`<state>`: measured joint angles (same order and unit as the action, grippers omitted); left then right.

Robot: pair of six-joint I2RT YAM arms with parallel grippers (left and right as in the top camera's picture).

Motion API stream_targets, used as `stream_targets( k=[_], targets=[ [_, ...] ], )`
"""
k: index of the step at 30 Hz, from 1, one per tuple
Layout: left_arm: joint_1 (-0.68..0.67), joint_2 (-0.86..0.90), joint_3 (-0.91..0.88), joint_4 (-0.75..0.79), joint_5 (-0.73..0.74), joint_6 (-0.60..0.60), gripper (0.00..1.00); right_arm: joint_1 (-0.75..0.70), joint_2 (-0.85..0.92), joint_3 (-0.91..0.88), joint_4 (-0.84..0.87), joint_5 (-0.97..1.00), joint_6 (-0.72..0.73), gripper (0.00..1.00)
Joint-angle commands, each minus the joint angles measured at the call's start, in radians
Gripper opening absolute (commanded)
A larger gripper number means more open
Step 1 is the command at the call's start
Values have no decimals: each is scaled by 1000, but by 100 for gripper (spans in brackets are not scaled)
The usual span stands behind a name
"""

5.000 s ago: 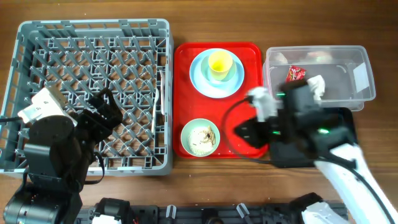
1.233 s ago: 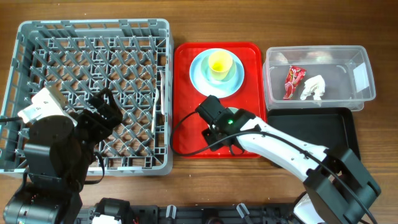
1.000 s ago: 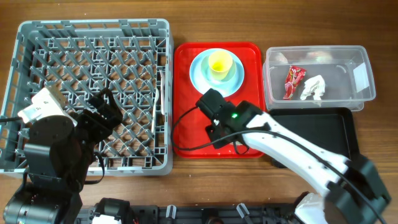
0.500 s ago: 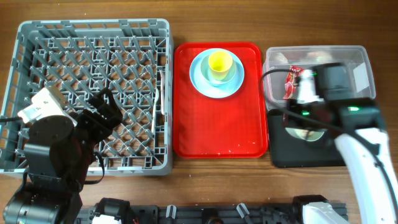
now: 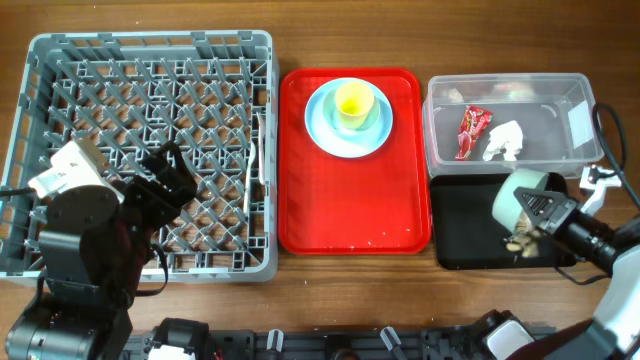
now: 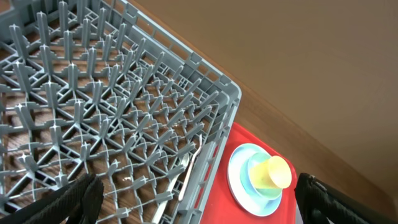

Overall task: Sort waste into correct bins and load items into the dishwasher rack
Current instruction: 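Lift the bowl over the black tray and tip the rice out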

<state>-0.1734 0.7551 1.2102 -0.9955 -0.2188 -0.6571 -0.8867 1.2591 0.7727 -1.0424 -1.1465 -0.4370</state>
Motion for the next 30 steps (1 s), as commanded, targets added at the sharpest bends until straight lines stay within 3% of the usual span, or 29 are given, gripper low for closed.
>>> stream_targets(
  k=[1, 10, 16, 19, 30],
  targets=[
    [7, -2, 7, 2, -6, -10, 100, -3, 74, -68, 67, -229, -61, 4],
    [7, -2, 7, 2, -6, -10, 100, -3, 285, -111, 160, -451, -5, 4],
    [7, -2, 7, 2, -6, -10, 100, -3, 321, -112, 171, -477, 68, 4],
    [7, -2, 7, 2, -6, -10, 100, -3, 317, -113, 11, -477, 26, 4],
    [7, -2, 7, 2, -6, -10, 100, -3, 317, -113, -69, -467, 14, 4]
  ],
)
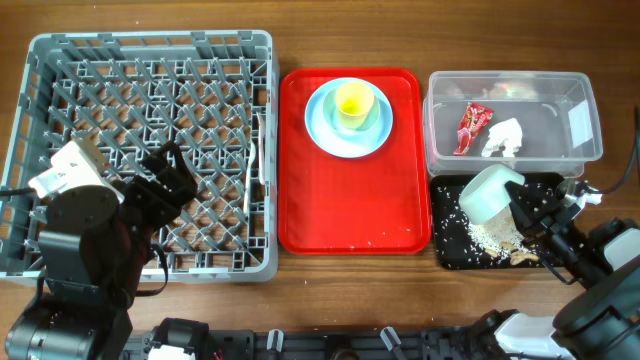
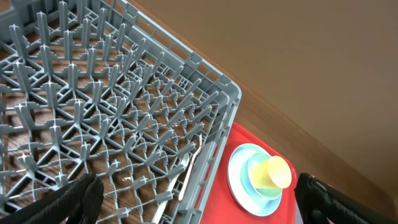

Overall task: Sort waste into correct bins and load items into the dishwasher rack
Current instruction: 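Lift the bowl over the black tray and tip the rice out, then set the empty green bowl back on the red tray and release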

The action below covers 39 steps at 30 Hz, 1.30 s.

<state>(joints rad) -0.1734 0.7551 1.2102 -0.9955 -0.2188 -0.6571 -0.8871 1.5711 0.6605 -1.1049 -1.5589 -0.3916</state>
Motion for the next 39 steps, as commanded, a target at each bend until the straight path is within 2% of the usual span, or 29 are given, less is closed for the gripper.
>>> stream_targets(
  k=[1, 13, 15, 17, 19, 23, 27, 29, 30, 32, 36, 39],
  targets=[
    [7, -2, 7, 2, -6, -10, 100, -3, 5, -1, 7, -53, -24, 4],
    [7, -2, 7, 2, -6, -10, 100, -2, -8, 0, -222, -22, -128, 4],
    [7, -2, 7, 2, -6, -10, 100, -2, -41, 6, -358, -32, -253, 4],
    [7, -2, 7, 2, -6, -10, 100, -2, -82, 36, -511, -13, -439, 4],
    [7, -2, 7, 2, -6, -10, 100, 2, -129, 80, -507, 18, -436, 4],
    [7, -2, 7, 2, -6, -10, 100, 29, -175, 271, -505, 138, -310, 4],
    [7, -2, 7, 2, -6, -10, 100, 82, -175, 526, -468, 272, -118, 4],
    [7, -2, 7, 2, -6, -10, 100, 148, -183, 649, -362, 371, 60, 4],
    [7, -2, 7, 2, -6, -10, 100, 193, -190, 690, -274, 475, 197, 4],
    [7, -2, 7, 2, -6, -10, 100, 322, -213, 726, -105, 709, 424, 4],
    [7, -2, 7, 2, -6, -10, 100, 685, -243, 727, 52, 851, 525, 4],
    [7, -2, 7, 2, -6, -10, 100, 1073, -225, 727, 89, 1189, 633, 4]
  ],
)
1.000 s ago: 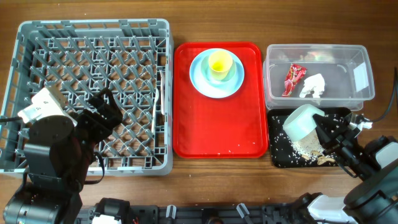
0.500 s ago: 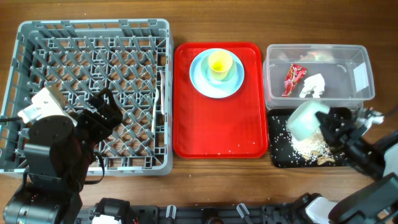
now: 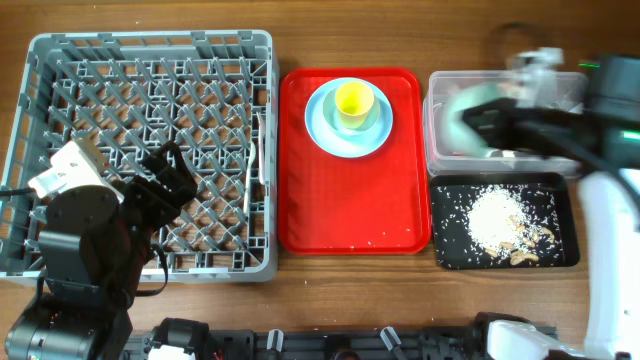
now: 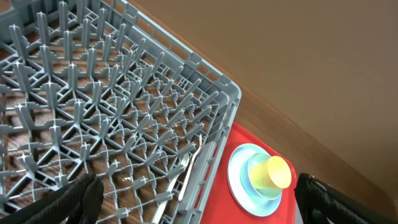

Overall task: Sort waste into correct bins and load items into the dishwasher rack
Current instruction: 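Set the empty green bowl back on the red tray and release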

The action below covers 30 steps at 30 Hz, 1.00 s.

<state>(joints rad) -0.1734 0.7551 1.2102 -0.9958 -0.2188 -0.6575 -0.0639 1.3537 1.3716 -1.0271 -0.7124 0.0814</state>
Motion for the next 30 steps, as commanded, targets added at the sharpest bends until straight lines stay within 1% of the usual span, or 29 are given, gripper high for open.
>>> stream_targets(
  k=[1, 2, 5, 6, 8, 12, 15, 19, 20, 21, 22, 24, 26, 28, 30],
  targets=[
    [7, -2, 7, 3, -6, -9, 100, 366, 5, 14, 14, 455, 194, 4],
    [7, -2, 7, 3, -6, -9, 100, 542, 36, 9, 14, 622, 244, 4],
    [7, -2, 7, 3, -6, -9, 100, 793, 126, -15, 18, 853, 372, 4],
    [7, -2, 7, 3, -6, -9, 100, 860, 172, -27, 28, 882, 423, 4],
    [7, -2, 7, 3, -6, -9, 100, 925, 260, -42, 64, 866, 446, 4],
    [7, -2, 7, 3, -6, -9, 100, 962, 380, -42, 101, 834, 444, 4],
    [7, -2, 7, 3, -6, -9, 100, 963, 425, -42, 110, 835, 442, 5],
    [7, -2, 7, 3, -6, -9, 100, 963, 430, -42, 150, 827, 409, 18],
    [7, -2, 7, 3, -6, -9, 100, 959, 430, -42, 154, 828, 389, 25],
    [7, -2, 7, 3, -6, -9, 100, 954, 429, -41, 152, 828, 385, 27],
    [7, -2, 7, 3, -6, -9, 100, 948, 424, -36, 143, 827, 363, 26],
    [7, -2, 7, 3, -6, -9, 100, 931, 382, -6, 82, 852, 359, 25],
    [7, -2, 7, 3, -6, -9, 100, 901, 307, 16, 40, 893, 359, 27],
    [7, -2, 7, 3, -6, -9, 100, 846, 205, 19, 4, 946, 365, 28],
    [7, -2, 7, 3, -6, -9, 100, 769, 93, 19, -53, 980, 401, 26]
  ],
)
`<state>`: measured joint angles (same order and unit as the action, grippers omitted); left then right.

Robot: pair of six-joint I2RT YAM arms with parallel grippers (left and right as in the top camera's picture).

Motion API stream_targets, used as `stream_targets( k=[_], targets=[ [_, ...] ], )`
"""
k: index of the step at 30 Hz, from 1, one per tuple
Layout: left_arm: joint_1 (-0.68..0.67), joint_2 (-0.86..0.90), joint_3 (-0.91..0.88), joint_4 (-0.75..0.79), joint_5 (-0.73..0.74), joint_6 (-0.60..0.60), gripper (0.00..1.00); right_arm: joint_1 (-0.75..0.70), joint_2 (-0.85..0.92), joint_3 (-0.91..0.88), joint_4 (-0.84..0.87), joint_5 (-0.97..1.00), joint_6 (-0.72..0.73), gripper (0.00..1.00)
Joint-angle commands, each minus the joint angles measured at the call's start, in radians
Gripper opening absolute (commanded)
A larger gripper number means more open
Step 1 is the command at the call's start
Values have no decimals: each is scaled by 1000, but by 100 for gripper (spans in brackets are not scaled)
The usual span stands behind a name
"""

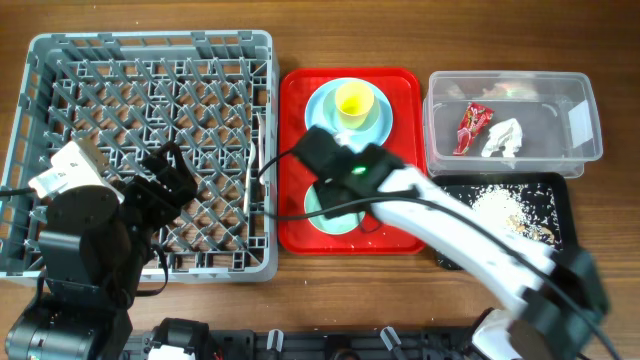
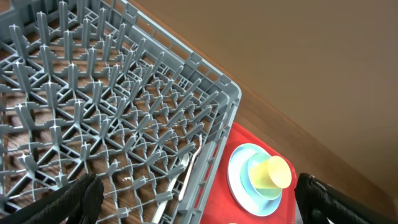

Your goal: Sort waste into correct bins and load items into the dishwasher rack

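Observation:
My right gripper (image 1: 323,172) reaches over the red tray (image 1: 296,110) from the lower right. It is shut on a pale green bowl (image 1: 330,215) low over the tray's front half; its fingers are mostly hidden under the wrist. At the tray's back a yellow cup (image 1: 353,102) stands on stacked pale plates (image 1: 325,125); the cup (image 2: 273,173) also shows in the left wrist view. The grey dishwasher rack (image 1: 150,40) holds a piece of cutlery (image 1: 253,170) at its right side. My left gripper (image 2: 199,208) hangs open over the rack's front.
A clear bin (image 1: 585,110) at the back right holds a red wrapper (image 1: 472,130) and crumpled white paper (image 1: 505,140). In front of it a black bin (image 1: 562,195) holds spilled rice (image 1: 497,205) and scraps.
My right gripper, with the bowl, was over the clear bin and is now over the front of the red tray. The left arm has not moved.
First my right gripper held the bowl tipped over the black bin, which showed little in it. Then rice lay spread in that bin. Then the emptied bowl was over the clear bin, and now it is at the red tray.

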<state>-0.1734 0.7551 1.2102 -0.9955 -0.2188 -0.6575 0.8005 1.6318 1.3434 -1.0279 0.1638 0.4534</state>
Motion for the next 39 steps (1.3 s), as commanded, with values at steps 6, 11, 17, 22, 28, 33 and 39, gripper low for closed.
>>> stream_targets(
  k=[6, 11, 17, 22, 28, 33, 39],
  targets=[
    [7, -2, 7, 2, -6, -9, 100, -435, -652, 47, -172, 128, 43, 75],
    [7, -2, 7, 2, -6, -9, 100, -488, -904, 47, -196, 127, 47, 100],
    [7, -2, 7, 2, -6, -9, 100, -488, -1041, 47, -198, 127, 47, 100],
    [7, -2, 7, 107, -26, -9, 100, -488, -1045, 46, -200, 127, 47, 100],
    [7, 28, -2, 127, 452, 127, 100, -488, -1045, 46, -201, 127, 47, 100],
    [-44, 218, -79, 118, 795, 140, 100, -488, -1045, 46, -200, 127, 46, 100],
    [-280, 514, -85, 295, 862, 204, 54, -488, -1045, 46, -201, 127, 47, 100]
  ],
)
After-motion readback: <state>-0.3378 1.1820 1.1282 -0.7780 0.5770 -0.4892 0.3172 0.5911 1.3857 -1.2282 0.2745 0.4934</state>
